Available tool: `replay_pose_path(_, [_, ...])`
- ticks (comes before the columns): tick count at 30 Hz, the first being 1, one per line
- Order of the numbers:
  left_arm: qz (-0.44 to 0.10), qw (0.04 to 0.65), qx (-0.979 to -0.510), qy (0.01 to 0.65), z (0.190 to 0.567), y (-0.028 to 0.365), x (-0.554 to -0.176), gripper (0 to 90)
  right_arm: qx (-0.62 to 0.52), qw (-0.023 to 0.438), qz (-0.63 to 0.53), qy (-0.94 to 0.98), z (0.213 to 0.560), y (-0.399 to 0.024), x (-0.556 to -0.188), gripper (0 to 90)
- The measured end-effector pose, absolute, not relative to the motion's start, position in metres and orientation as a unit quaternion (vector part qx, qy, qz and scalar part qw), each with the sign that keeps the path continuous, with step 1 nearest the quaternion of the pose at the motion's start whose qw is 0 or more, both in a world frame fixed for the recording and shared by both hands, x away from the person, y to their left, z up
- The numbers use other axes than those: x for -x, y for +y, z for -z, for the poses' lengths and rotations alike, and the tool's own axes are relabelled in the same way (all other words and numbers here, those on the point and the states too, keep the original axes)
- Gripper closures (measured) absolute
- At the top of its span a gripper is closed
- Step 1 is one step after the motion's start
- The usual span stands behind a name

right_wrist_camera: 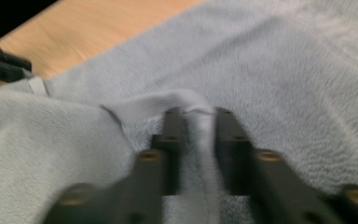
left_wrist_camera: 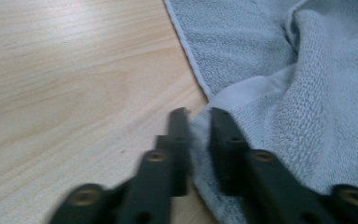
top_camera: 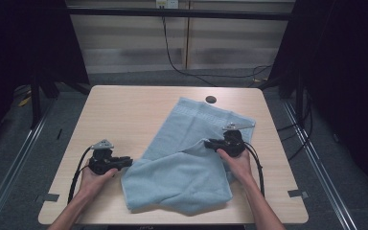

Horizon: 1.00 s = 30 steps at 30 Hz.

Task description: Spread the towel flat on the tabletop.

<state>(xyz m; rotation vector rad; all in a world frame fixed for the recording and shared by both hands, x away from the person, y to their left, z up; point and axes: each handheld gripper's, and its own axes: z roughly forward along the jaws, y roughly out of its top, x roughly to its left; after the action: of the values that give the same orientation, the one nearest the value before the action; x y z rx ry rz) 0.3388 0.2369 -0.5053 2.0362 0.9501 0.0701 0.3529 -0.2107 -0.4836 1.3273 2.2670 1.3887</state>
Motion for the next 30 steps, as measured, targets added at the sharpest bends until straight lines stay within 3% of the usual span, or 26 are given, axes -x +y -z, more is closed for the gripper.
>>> replay_pose_path(11, [-0.048,0.533,-0.757,0.374,0.461,0.254,-0.323,86.2,-0.424,0.131,-0.516,0.733,0.424,-0.239,-0.305,87.4])
replay_pose_path(20, [-0.064,0.595,-0.736,0.316,0.413,0.262,-0.29,86.3,-0.389,0.164,-0.553,0.718,0.38,-0.258,-0.243,87.7])
replay_pose_path(24, [-0.044,0.564,-0.768,0.3,0.432,0.263,-0.263,86.3,-0.381,0.158,-0.544,0.731,0.394,-0.256,-0.206,87.7])
replay_pose_path(30, [0.003,0.512,-0.801,0.311,0.472,0.266,-0.233,86.2,-0.402,0.103,-0.503,0.758,0.447,-0.254,-0.159,87.6])
